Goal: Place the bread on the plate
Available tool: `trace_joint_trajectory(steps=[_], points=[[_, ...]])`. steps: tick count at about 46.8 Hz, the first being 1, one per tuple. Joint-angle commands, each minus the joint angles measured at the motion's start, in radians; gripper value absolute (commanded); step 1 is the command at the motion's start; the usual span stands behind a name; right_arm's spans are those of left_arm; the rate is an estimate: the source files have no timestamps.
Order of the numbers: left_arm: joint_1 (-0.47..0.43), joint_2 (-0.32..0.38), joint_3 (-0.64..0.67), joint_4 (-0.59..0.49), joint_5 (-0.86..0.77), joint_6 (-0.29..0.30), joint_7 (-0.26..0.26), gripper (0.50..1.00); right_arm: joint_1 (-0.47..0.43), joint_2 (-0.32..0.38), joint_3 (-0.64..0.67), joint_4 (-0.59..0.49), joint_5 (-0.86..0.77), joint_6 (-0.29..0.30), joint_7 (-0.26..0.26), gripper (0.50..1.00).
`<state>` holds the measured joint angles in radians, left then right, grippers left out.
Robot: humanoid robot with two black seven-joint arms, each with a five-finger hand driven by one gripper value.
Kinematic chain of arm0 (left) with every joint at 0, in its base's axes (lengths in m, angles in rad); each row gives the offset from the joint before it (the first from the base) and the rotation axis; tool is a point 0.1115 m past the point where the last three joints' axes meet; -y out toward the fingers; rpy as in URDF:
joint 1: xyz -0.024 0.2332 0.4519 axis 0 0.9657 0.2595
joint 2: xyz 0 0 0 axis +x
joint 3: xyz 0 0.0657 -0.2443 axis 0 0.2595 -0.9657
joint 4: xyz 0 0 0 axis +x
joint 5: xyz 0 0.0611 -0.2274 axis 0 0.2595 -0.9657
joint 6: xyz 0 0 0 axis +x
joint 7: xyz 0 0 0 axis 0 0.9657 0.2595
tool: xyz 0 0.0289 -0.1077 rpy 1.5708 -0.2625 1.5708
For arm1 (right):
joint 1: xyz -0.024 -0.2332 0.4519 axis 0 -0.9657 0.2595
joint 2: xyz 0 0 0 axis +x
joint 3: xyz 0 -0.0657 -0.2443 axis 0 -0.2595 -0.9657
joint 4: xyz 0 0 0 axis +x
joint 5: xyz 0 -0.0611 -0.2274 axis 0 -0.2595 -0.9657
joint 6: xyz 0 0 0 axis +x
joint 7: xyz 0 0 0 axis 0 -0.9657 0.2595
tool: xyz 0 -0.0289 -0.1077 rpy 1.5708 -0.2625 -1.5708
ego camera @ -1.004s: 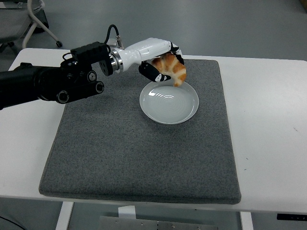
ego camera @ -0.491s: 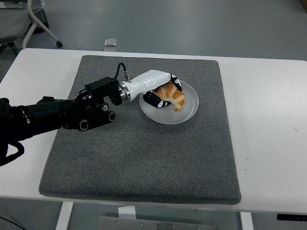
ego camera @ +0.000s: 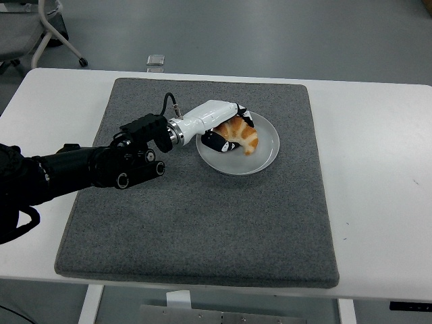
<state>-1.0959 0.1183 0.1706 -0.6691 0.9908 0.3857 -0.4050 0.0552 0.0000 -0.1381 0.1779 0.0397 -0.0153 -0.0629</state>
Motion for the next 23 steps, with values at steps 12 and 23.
trace_joint_trajectory(steps=[12,23], points=[[0.014,-0.002,0.000,0.016,0.000,0.002,0.000,0.786,0.000,0.000,0.000,0.000,0.000,0.000,0.000,0.930],[0.014,-0.002,-0.002,0.010,-0.001,0.002,0.002,0.930,0.000,0.000,0.000,0.000,0.000,0.000,0.000,0.930]])
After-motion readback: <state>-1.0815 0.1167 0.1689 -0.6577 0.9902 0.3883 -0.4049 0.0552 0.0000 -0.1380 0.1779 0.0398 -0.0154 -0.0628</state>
